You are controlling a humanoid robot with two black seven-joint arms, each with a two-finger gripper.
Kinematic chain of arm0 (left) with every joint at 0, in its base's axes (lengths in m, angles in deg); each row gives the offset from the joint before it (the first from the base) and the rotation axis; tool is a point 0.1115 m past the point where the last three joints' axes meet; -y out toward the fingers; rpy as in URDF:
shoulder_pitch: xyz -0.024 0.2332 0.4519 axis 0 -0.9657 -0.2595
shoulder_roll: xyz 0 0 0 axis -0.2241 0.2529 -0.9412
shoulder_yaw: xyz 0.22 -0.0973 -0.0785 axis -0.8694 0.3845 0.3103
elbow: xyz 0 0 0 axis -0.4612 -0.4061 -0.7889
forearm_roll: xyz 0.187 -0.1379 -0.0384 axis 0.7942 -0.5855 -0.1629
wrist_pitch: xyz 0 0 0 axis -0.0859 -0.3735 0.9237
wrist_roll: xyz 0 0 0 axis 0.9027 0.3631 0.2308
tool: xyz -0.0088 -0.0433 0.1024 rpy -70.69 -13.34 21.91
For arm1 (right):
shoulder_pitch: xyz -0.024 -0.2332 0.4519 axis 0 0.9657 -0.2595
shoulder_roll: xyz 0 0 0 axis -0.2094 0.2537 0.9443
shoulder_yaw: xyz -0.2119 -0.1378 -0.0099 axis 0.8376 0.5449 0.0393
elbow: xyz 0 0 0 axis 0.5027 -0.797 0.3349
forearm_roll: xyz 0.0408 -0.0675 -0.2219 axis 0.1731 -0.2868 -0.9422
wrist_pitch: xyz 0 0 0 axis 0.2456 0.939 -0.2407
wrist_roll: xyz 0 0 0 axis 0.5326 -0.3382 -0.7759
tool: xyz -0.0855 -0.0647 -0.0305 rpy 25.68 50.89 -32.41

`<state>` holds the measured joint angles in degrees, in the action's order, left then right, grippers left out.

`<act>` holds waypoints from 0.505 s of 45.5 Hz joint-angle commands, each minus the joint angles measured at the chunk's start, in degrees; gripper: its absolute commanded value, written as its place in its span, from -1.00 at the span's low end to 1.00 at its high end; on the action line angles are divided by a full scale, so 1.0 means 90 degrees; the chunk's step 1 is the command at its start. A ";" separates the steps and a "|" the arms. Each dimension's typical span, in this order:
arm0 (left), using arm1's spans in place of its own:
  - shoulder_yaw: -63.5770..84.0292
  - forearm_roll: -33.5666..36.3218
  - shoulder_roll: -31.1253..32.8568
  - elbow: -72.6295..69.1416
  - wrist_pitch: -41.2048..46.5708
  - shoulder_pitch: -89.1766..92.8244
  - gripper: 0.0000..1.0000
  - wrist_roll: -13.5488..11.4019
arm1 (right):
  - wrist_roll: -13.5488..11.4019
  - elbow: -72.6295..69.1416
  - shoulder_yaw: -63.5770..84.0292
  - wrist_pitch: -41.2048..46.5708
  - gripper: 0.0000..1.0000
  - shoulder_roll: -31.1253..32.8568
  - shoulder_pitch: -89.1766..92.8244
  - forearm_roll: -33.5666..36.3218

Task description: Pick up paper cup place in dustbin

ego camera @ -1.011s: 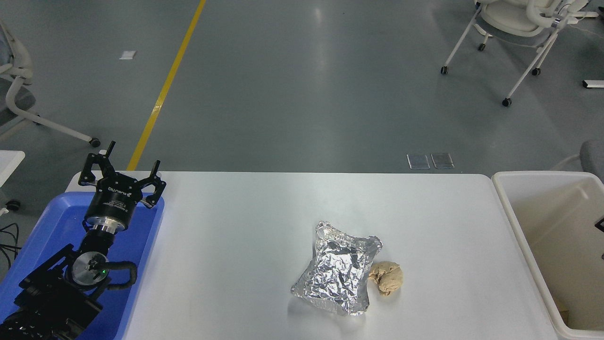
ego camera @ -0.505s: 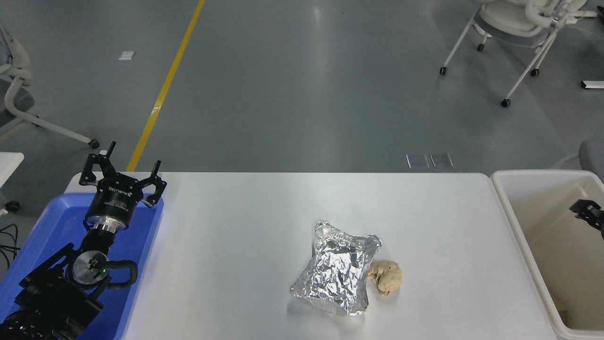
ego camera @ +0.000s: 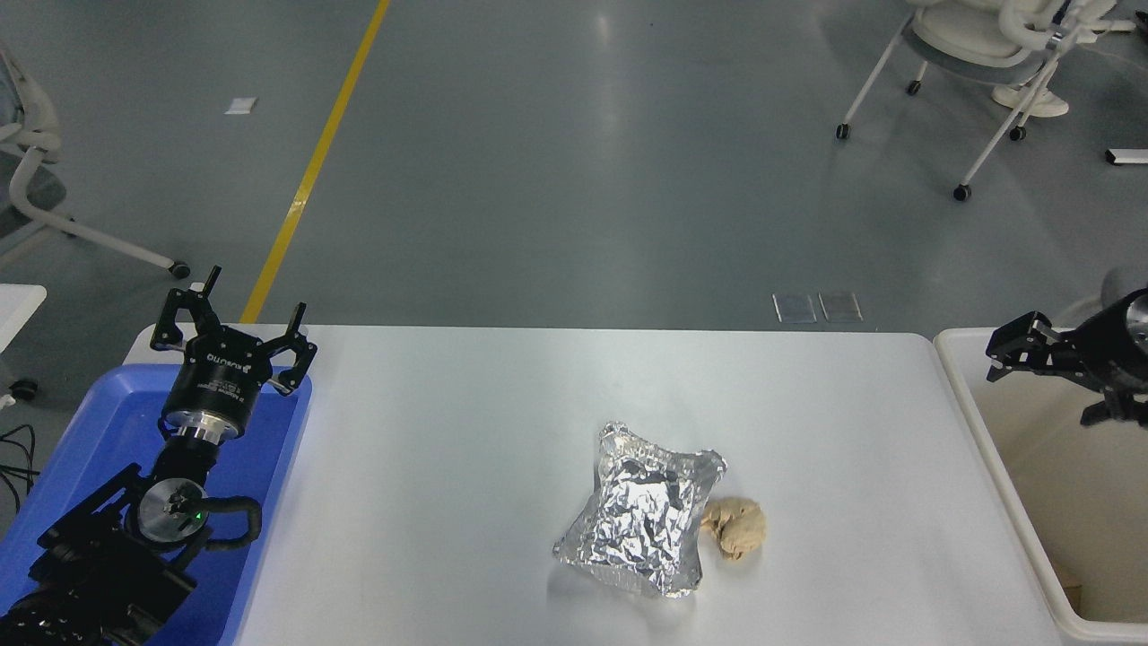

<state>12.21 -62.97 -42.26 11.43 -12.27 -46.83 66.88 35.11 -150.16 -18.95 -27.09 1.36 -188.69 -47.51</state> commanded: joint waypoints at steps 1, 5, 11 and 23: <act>0.0002 -0.0007 -0.0008 -0.0002 0.0002 -0.0018 1.00 -0.0011 | 0.0002 -0.0741 -0.0065 0.0571 1.00 -0.0546 -0.1411 -0.0038; 0.0022 -0.0007 -0.0008 -0.0002 0.0002 -0.0028 1.00 -0.0011 | -0.0008 -0.1161 -0.0182 0.0571 1.00 -0.0760 -0.1851 -0.0029; 0.0022 -0.0017 0.0002 -0.0012 0.0002 -0.0028 1.00 -0.0021 | -0.0008 -0.1601 -0.0436 0.0571 1.00 -0.1005 -0.2272 0.0030; 0.0012 -0.0007 0.0002 -0.0002 0.0002 -0.0008 1.00 -0.0011 | -0.0008 -0.1621 -0.0593 0.0571 1.00 -0.1542 -0.2301 0.0079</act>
<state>12.38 -63.07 -42.28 11.35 -12.27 -47.04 66.73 35.05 -162.62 -22.97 -22.40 -7.80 -206.69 -47.13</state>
